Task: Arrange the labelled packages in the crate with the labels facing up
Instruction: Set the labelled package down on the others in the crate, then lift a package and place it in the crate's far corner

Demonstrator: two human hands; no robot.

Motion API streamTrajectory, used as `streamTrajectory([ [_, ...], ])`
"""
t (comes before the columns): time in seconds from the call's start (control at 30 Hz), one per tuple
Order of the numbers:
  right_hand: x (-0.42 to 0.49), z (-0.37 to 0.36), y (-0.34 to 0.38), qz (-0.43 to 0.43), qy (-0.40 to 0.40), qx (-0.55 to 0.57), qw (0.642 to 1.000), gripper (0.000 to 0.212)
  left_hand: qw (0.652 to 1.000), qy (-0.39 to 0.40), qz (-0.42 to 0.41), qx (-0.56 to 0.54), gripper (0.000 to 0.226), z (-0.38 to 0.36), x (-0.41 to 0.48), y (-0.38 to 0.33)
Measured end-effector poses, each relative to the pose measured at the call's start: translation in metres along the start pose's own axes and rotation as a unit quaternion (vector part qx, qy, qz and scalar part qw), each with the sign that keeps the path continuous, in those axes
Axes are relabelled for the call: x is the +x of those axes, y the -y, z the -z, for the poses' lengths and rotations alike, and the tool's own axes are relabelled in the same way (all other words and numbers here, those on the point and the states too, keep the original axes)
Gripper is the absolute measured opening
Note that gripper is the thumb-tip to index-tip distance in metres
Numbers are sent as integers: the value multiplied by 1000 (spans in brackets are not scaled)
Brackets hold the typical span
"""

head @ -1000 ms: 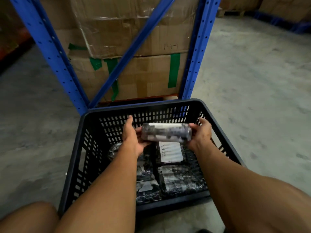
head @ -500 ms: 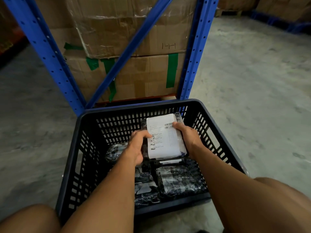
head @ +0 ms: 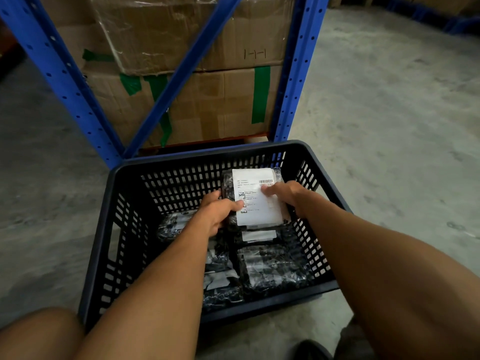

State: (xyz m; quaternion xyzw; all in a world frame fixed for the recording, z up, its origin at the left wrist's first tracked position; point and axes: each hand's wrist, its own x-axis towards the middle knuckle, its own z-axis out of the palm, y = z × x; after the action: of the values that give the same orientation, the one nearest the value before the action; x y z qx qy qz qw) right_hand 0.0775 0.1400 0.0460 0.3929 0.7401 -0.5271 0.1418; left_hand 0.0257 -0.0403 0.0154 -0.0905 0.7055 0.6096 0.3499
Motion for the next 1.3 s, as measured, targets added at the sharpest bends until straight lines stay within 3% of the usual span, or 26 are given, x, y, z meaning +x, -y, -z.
streamTrajectory([
  [0.13, 4, -1, -6, -14, 10, -12, 1000, 50, 998, -3, 37, 46, 70, -15, 6, 11],
  [0.3, 16, -11, -26, -21, -9, -55, 998, 34, 988, -61, 17, 138, 48, -27, 21, 31],
  [0.6, 50, -23, -52, -45, -30, -83, 995, 58, 969, -94, 12, 229, 49, -36, 50, 52],
  [0.93, 68, -24, -60, -49, -46, -148, 987, 62, 957, -127, 37, 260, 40, -41, 60, 46],
  [1.1, 48, -29, -79, -102, -35, -176, 979, 81, 917, -150, 54, 366, 57, -42, 25, 48],
  [1.2, 34, -24, -83, -133, 28, -170, 976, 87, 877, -100, 65, 466, 27, -43, 7, 51],
  [1.3, 18, -19, -82, -138, 114, -269, 946, 74, 827, -59, 48, 556, 33, -50, -2, 53],
])
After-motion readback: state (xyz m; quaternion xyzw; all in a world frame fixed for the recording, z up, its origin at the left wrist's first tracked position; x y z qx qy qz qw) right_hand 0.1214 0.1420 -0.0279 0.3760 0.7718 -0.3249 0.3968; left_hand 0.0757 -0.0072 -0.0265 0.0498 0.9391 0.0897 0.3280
